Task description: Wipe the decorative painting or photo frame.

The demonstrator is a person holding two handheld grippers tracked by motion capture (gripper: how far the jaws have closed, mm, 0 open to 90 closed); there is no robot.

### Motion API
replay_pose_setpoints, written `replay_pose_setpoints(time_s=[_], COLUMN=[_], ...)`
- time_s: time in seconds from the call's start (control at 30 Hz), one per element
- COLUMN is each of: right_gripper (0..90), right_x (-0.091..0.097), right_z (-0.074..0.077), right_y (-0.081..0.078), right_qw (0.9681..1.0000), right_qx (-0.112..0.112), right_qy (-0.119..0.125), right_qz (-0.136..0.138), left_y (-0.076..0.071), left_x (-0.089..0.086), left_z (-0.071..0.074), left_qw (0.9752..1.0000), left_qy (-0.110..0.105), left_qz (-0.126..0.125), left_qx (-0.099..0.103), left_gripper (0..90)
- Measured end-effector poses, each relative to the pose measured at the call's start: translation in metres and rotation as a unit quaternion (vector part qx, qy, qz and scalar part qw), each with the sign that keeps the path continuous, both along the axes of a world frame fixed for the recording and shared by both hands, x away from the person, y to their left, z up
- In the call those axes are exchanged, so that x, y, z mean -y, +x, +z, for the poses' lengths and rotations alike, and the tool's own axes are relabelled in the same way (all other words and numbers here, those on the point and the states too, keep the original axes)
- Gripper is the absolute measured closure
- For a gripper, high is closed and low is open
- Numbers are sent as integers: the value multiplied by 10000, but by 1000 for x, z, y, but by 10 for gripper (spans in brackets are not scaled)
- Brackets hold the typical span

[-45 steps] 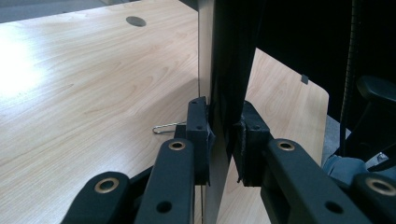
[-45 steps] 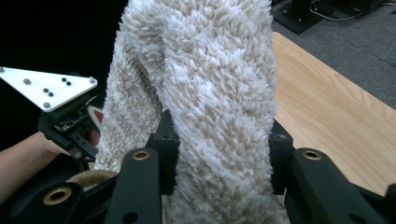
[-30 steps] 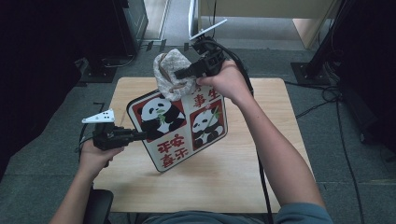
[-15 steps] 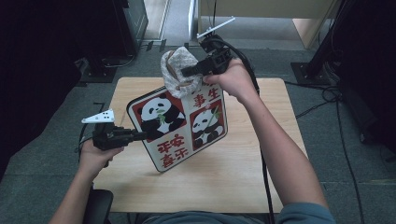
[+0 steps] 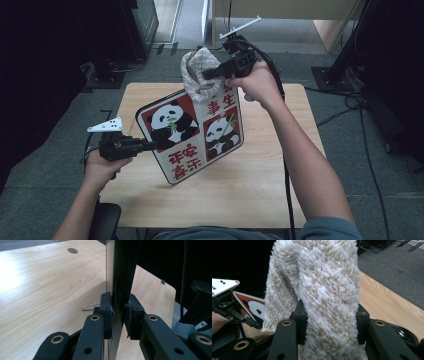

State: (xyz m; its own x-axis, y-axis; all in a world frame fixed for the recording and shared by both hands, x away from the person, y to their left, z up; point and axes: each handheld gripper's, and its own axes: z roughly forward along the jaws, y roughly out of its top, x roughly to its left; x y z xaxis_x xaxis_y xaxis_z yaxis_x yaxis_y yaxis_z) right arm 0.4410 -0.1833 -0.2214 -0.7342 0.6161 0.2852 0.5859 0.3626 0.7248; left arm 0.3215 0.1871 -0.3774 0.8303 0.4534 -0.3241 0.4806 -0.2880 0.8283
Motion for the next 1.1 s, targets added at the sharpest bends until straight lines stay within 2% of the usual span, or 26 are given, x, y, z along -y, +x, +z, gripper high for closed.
replay_pose_setpoints(time_s=[0.33,1.1], right_gripper=[596,599], right_x=[11,39], right_z=[1,2], right_y=[2,8], right_qw=[9999,9988], right_qx=[30,-69], right_qy=[-54,-129], right_qz=[-98,-465], left_y=[0,0], left_x=[0,-1], left_z=[0,0], left_qw=[10000,10000], left_qy=[0,10], left_qz=[-1,11], left_qx=[-2,2], left_gripper=[788,789])
